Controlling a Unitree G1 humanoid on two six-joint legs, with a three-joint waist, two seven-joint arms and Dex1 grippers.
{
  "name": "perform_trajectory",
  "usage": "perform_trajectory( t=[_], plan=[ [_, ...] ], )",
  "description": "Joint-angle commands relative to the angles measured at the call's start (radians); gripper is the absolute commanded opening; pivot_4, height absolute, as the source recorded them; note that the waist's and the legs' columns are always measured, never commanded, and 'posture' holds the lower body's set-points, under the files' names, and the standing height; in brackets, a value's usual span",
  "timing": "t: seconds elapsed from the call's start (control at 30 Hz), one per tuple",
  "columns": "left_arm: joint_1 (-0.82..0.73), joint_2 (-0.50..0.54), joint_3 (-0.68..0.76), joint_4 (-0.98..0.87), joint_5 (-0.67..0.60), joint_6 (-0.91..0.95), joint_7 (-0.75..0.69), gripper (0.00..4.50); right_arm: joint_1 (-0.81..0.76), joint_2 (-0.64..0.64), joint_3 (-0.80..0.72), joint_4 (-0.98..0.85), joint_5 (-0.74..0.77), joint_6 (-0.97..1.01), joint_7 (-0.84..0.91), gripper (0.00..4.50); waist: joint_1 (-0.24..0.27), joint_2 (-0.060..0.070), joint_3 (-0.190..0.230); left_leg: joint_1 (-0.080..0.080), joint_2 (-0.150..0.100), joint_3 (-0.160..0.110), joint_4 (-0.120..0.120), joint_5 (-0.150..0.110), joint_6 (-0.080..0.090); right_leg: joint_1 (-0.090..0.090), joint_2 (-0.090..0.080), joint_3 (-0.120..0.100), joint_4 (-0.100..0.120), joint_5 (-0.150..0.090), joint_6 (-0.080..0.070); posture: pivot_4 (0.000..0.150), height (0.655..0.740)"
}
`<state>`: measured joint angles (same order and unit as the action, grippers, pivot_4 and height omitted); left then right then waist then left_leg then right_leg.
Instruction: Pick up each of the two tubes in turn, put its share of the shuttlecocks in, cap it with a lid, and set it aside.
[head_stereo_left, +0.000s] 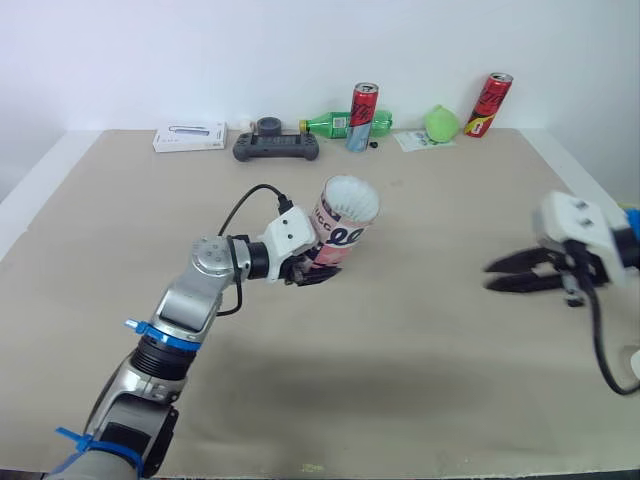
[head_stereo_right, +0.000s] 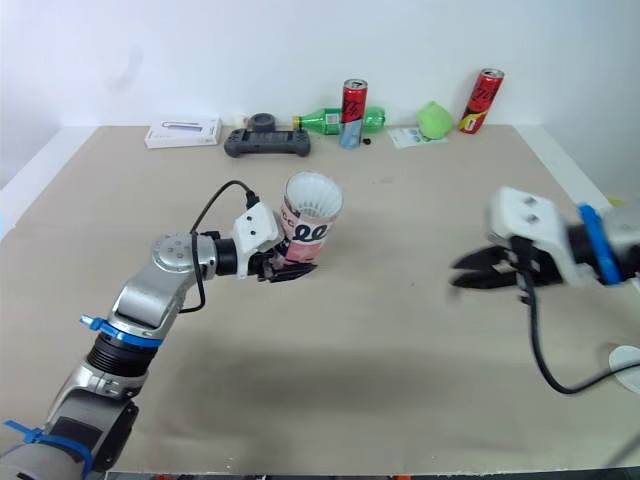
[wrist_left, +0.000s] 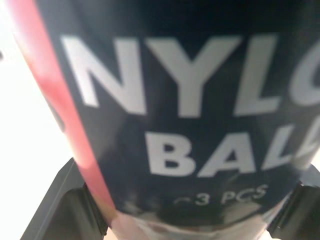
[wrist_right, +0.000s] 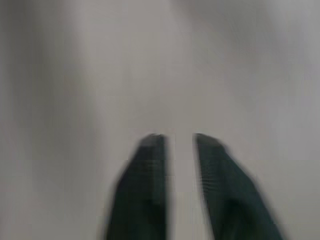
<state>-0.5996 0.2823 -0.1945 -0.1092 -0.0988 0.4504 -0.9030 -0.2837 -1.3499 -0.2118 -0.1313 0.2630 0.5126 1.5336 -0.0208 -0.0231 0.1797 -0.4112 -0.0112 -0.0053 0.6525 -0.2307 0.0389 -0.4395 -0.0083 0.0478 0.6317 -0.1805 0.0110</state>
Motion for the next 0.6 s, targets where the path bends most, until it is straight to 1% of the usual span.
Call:
perform_trajectory(
  t=[0.03,0.07,0.1,0.13,0.17,0.3,0.37,0.47,0.6],
  plan=[
    [0.081,-0.073,0.048,-0.095,-0.096,-0.014,0.073,3.10,0.147,-0.081,-0.153,0.122,-0.067,-0.111,0.070,2.82,-0.003,0.000,0.000,0.003,0.000,0.001,0.000,0.000,0.000,0.002,0.000,0.001,0.000,0.000,0.000,0.150,0.7377],
    [0.109,-0.092,0.047,-0.103,-0.105,-0.027,0.091,3.10,0.189,-0.097,-0.178,0.160,-0.076,-0.135,0.077,3.27,-0.003,0.000,0.000,0.004,0.001,0.003,0.000,0.000,0.000,0.002,0.001,0.002,0.000,0.000,0.000,0.150,0.7377],
    [0.126,-0.100,0.043,-0.108,-0.109,-0.035,0.103,3.10,0.216,-0.108,-0.195,0.181,-0.076,-0.151,0.080,3.83,-0.005,0.000,0.000,0.006,0.001,0.004,0.000,0.000,0.000,0.003,0.001,0.003,0.000,-0.001,-0.002,0.150,0.7377],
    [0.151,-0.111,0.034,-0.112,-0.109,-0.056,0.115,3.10,0.247,-0.128,-0.202,0.235,-0.088,-0.191,0.081,4.26,-0.005,0.000,0.000,0.007,0.001,0.005,0.000,0.000,0.000,0.003,0.002,0.004,0.001,0.000,-0.003,0.150,0.7377],
    [0.175,-0.126,0.027,-0.111,-0.106,-0.081,0.133,3.10,0.267,-0.145,-0.202,0.302,-0.110,-0.245,0.081,4.47,-0.006,0.000,0.001,0.007,0.002,0.007,0.001,0.001,-0.001,0.003,0.004,0.005,0.001,0.001,-0.003,0.150,0.7377],
    [0.227,-0.141,-0.008,-0.111,-0.088,-0.139,0.164,3.10,0.284,-0.188,-0.175,0.478,-0.152,-0.392,0.072,4.47,-0.007,-0.002,0.001,0.009,0.003,0.010,0.002,0.004,-0.006,0.004,0.005,0.005,0.000,0.001,-0.003,0.150,0.7377],
    [0.257,-0.164,-0.018,-0.079,-0.075,-0.189,0.199,3.10,0.233,-0.205,-0.105,0.601,-0.186,-0.465,0.038,4.47,-0.012,-0.002,0.002,0.009,0.003,0.011,0.002,0.005,-0.007,0.004,0.005,0.005,0.000,0.001,-0.003,0.150,0.7377],
    [0.296,-0.179,-0.044,-0.008,-0.036,-0.271,0.238,3.10,0.117,-0.192,0.029,0.772,-0.280,-0.565,-0.026,4.47,-0.017,-0.003,0.002,0.010,0.002,0.014,0.003,0.005,-0.008,0.005,0.003,0.007,0.000,0.001,-0.003,0.150,0.7377],
    [0.317,-0.167,-0.073,0.025,-0.008,-0.324,0.249,3.10,-0.071,-0.140,0.159,0.912,-0.367,-0.620,-0.062,4.47,-0.029,-0.004,0.003,0.012,0.002,0.018,0.002,0.005,-0.008,0.005,0.003,0.012,0.000,0.002,-0.002,0.150,0.7377]
  ],
)
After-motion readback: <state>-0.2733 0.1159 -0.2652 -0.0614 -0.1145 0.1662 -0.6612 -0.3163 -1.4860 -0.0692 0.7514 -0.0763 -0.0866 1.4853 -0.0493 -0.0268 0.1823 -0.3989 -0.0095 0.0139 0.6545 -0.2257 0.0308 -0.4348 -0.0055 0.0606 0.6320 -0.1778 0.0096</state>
